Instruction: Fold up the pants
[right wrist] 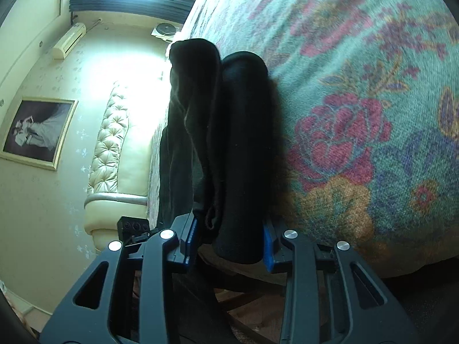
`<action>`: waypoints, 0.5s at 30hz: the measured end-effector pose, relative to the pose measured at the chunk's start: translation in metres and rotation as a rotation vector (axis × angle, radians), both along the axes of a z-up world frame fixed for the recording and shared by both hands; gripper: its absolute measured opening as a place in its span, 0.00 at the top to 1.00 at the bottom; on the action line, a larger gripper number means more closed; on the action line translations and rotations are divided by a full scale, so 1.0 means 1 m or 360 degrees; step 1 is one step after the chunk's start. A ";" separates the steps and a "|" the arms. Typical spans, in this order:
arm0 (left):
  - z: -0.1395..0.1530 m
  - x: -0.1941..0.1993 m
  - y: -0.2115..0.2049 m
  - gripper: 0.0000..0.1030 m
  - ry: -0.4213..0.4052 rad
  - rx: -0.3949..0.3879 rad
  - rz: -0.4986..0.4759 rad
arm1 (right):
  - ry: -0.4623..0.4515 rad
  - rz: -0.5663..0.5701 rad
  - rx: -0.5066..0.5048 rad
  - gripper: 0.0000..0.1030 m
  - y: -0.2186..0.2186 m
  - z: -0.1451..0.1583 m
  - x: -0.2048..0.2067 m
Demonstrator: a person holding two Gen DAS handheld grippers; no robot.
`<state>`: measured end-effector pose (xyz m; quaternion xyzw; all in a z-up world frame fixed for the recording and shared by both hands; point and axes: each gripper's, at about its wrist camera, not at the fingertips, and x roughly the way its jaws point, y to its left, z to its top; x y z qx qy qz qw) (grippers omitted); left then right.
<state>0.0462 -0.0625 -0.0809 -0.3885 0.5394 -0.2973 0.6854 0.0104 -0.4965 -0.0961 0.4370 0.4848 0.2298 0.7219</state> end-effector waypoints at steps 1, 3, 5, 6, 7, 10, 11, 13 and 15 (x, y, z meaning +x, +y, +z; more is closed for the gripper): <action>0.007 -0.001 0.000 0.68 -0.0050 0.0020 -0.0013 | -0.0003 -0.0008 0.0008 0.69 -0.001 0.003 0.000; 0.020 -0.002 -0.004 0.70 -0.0141 0.0074 -0.0049 | 0.0010 -0.0011 0.0016 0.69 -0.002 -0.002 0.000; 0.014 0.001 -0.004 0.70 -0.0114 0.0053 -0.0046 | 0.0041 -0.0020 0.0056 0.69 -0.008 -0.016 -0.002; 0.008 0.001 -0.003 0.70 -0.0087 0.0056 -0.0049 | 0.0042 -0.0020 0.0077 0.68 -0.009 -0.019 -0.003; 0.000 0.001 -0.001 0.70 -0.0058 0.0051 -0.0048 | 0.0044 -0.0006 0.0097 0.65 -0.011 -0.021 -0.002; -0.013 0.002 0.006 0.62 0.0025 -0.0092 -0.0037 | 0.0057 0.0025 0.0058 0.48 -0.020 -0.013 -0.003; -0.013 0.002 0.011 0.57 0.0048 -0.0139 -0.0028 | 0.0040 0.0025 0.0000 0.36 -0.025 -0.006 -0.003; -0.007 -0.001 0.025 0.37 0.0034 -0.0177 -0.0020 | -0.0020 0.0008 -0.0181 0.15 -0.034 0.014 -0.003; 0.010 -0.003 0.037 0.30 -0.0090 -0.0155 -0.0029 | -0.0085 -0.0035 -0.0291 0.10 -0.042 0.028 0.002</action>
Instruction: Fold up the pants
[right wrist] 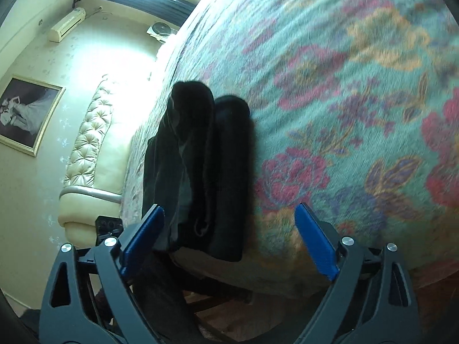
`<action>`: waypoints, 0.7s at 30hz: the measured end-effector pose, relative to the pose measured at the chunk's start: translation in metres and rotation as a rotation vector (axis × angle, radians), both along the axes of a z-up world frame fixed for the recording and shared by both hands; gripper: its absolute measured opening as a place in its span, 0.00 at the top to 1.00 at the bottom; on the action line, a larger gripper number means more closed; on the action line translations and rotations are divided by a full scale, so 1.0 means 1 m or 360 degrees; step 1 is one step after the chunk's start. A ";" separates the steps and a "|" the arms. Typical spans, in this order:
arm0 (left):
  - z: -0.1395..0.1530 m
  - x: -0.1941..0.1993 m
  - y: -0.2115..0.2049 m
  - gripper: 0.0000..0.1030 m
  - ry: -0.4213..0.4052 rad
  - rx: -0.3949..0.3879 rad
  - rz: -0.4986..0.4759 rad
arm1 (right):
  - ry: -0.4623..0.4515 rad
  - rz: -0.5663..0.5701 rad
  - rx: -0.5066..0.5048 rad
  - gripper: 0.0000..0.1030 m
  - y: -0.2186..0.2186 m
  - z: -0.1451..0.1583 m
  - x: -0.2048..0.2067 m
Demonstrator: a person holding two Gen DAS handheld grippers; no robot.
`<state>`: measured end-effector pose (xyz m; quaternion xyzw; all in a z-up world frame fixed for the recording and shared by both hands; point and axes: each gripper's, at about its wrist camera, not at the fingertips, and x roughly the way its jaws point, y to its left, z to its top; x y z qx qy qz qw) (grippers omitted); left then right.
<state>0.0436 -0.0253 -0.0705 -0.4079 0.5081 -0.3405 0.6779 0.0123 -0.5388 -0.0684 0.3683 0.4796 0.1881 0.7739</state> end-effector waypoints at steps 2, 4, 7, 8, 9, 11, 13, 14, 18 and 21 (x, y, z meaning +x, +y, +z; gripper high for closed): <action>0.013 0.005 0.005 0.25 -0.0110 0.0106 -0.0028 | -0.0002 -0.0028 0.0048 0.10 -0.005 -0.001 0.016; 0.020 0.018 0.005 0.24 -0.0186 0.0173 -0.0022 | 0.0019 -0.0009 0.0121 0.10 -0.002 -0.012 0.036; 0.012 0.052 -0.003 0.23 -0.0185 0.0182 -0.0044 | 0.0035 0.0013 0.0151 0.10 0.004 -0.024 0.067; 0.008 0.062 -0.010 0.23 -0.0174 0.0177 -0.0057 | 0.0014 0.0025 0.0180 0.10 0.007 -0.025 0.077; 0.003 0.072 -0.017 0.23 -0.0168 0.0177 -0.0073 | 0.0002 0.0033 0.0225 0.10 0.008 -0.026 0.087; -0.004 0.090 -0.028 0.23 -0.0158 0.0196 -0.0091 | 0.0014 0.0038 0.0327 0.10 0.009 -0.032 0.104; -0.005 0.104 -0.040 0.23 -0.0171 0.0181 -0.0111 | 0.0007 0.0030 0.0383 0.10 0.010 -0.035 0.116; -0.005 0.110 -0.044 0.23 -0.0171 0.0175 -0.0119 | 0.0005 0.0049 0.0395 0.09 0.012 -0.035 0.122; -0.005 0.134 -0.057 0.23 -0.0148 0.0194 -0.0132 | 0.0003 0.0115 0.0321 0.09 0.024 -0.033 0.133; -0.006 0.145 -0.064 0.19 -0.0144 0.0192 -0.0133 | -0.0015 0.0148 0.0278 0.09 0.027 -0.031 0.132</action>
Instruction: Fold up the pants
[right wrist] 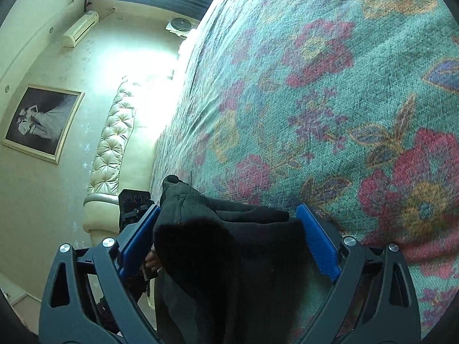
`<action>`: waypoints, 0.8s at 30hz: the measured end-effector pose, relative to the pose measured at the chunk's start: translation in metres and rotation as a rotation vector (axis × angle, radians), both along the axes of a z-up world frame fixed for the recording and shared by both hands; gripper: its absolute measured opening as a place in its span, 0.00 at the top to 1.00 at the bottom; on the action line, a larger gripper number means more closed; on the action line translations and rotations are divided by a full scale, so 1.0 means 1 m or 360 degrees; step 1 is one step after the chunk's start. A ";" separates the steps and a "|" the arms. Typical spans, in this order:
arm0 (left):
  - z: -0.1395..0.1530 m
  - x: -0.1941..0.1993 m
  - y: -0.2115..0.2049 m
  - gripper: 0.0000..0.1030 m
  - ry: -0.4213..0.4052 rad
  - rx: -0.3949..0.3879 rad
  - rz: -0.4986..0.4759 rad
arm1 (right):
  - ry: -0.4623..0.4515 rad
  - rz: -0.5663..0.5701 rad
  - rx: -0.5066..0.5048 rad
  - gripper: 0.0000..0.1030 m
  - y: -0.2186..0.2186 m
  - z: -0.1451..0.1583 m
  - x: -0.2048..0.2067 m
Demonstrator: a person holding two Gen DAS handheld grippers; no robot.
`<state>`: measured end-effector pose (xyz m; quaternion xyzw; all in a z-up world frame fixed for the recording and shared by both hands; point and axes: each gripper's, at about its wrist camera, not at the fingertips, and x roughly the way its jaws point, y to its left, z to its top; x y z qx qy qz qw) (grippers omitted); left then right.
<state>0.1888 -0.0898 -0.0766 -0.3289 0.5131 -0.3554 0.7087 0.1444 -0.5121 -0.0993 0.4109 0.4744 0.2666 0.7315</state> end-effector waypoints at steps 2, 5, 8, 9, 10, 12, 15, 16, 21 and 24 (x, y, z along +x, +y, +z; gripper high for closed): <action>0.000 0.004 -0.006 0.17 0.0002 0.0017 -0.0007 | -0.0011 0.0003 -0.0008 0.09 0.008 0.004 -0.002; 0.000 0.008 -0.012 0.15 0.0005 0.0072 -0.0005 | -0.0013 0.0002 -0.0018 0.09 0.010 0.004 -0.003; 0.000 0.007 -0.016 0.14 -0.0001 0.0118 0.0018 | -0.0019 0.0000 -0.0051 0.09 0.015 0.005 -0.005; 0.000 0.005 -0.017 0.14 -0.0020 0.0133 0.0014 | -0.0024 0.0000 -0.0062 0.09 0.020 0.005 -0.006; 0.001 0.003 -0.017 0.14 -0.0044 0.0139 0.0007 | -0.0031 0.0000 -0.0071 0.09 0.021 0.006 -0.007; 0.000 0.002 -0.016 0.14 -0.0060 0.0140 -0.0001 | -0.0045 -0.0001 -0.0078 0.09 0.022 0.006 -0.008; -0.001 0.011 -0.013 0.14 0.0047 0.0123 0.0014 | -0.0050 0.0005 -0.0065 0.09 0.025 0.005 -0.009; -0.001 0.015 -0.012 0.14 0.0087 0.0096 0.0034 | -0.0048 0.0006 -0.0059 0.09 0.025 0.005 -0.010; 0.000 0.021 -0.014 0.26 0.0086 0.0075 0.0001 | -0.0004 0.0008 -0.0071 0.40 0.024 -0.001 -0.008; -0.006 0.020 -0.014 0.61 0.0102 0.0116 0.0006 | 0.0009 -0.0022 -0.0002 0.61 0.018 -0.012 -0.010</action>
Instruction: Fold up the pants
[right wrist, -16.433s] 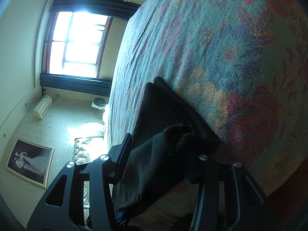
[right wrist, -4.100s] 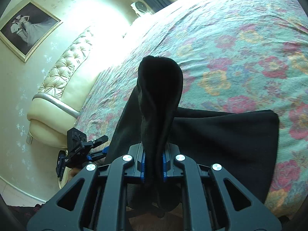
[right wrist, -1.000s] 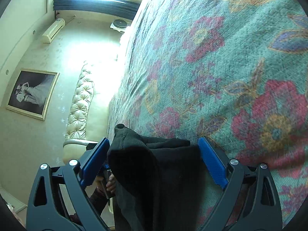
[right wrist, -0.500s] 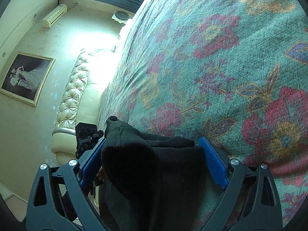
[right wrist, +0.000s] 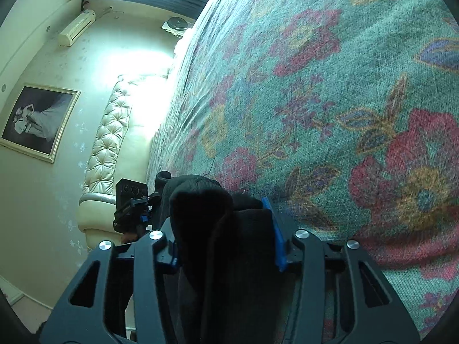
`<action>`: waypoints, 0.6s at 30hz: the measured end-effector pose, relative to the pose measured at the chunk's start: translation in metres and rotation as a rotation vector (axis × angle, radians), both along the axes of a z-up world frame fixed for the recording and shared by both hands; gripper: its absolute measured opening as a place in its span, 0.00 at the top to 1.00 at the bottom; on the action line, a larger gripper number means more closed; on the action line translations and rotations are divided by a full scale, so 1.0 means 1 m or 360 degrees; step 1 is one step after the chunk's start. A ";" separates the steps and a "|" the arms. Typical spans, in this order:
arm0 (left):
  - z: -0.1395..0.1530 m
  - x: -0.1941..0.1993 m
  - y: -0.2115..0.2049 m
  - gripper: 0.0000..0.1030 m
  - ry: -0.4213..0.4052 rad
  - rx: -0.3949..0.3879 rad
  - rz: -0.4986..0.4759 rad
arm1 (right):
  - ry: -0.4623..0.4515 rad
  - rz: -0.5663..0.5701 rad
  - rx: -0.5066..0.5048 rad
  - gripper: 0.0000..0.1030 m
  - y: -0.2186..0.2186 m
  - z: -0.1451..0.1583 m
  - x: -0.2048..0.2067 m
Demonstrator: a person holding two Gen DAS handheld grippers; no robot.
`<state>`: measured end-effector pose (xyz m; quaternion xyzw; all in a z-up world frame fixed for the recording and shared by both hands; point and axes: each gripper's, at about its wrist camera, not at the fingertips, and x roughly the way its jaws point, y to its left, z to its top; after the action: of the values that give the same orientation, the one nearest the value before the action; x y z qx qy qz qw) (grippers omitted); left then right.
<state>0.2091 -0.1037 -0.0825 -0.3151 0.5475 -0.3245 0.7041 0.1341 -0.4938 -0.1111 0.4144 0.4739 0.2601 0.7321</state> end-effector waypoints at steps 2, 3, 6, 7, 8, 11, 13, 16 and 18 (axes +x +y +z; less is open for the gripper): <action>-0.005 -0.002 0.004 0.66 0.0019 -0.0065 0.0029 | -0.0015 -0.0025 0.0038 0.65 0.001 0.001 -0.004; -0.004 -0.003 0.005 0.69 0.0003 -0.0063 0.0031 | -0.0028 -0.0031 0.0028 0.66 0.002 0.003 -0.005; 0.009 -0.010 0.003 0.73 -0.0098 -0.0019 0.0022 | -0.0083 -0.0033 -0.0012 0.67 0.008 0.016 -0.008; 0.015 -0.011 0.004 0.73 -0.0132 -0.0015 0.0025 | -0.0100 -0.0031 -0.0026 0.68 0.011 0.021 -0.007; 0.019 -0.013 0.006 0.74 -0.0154 -0.0020 0.0030 | -0.0117 -0.0030 -0.0042 0.68 0.014 0.026 -0.006; 0.031 -0.015 0.013 0.76 -0.0202 -0.0027 0.0041 | -0.0142 -0.0018 -0.0045 0.68 0.024 0.035 0.005; 0.037 -0.012 0.021 0.76 -0.0221 -0.0029 0.0058 | -0.0148 0.0000 -0.0033 0.68 0.034 0.037 0.018; 0.041 -0.003 0.040 0.76 -0.0241 -0.0026 0.0116 | -0.0153 0.0028 -0.0005 0.69 0.053 0.037 0.044; 0.044 0.007 0.052 0.76 -0.0254 0.0007 0.0150 | -0.0154 0.0043 0.0014 0.69 0.068 0.036 0.065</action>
<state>0.2159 -0.0514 -0.0389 -0.3119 0.4751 -0.3138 0.7606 0.1987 -0.4255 -0.0750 0.3980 0.4423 0.2918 0.7489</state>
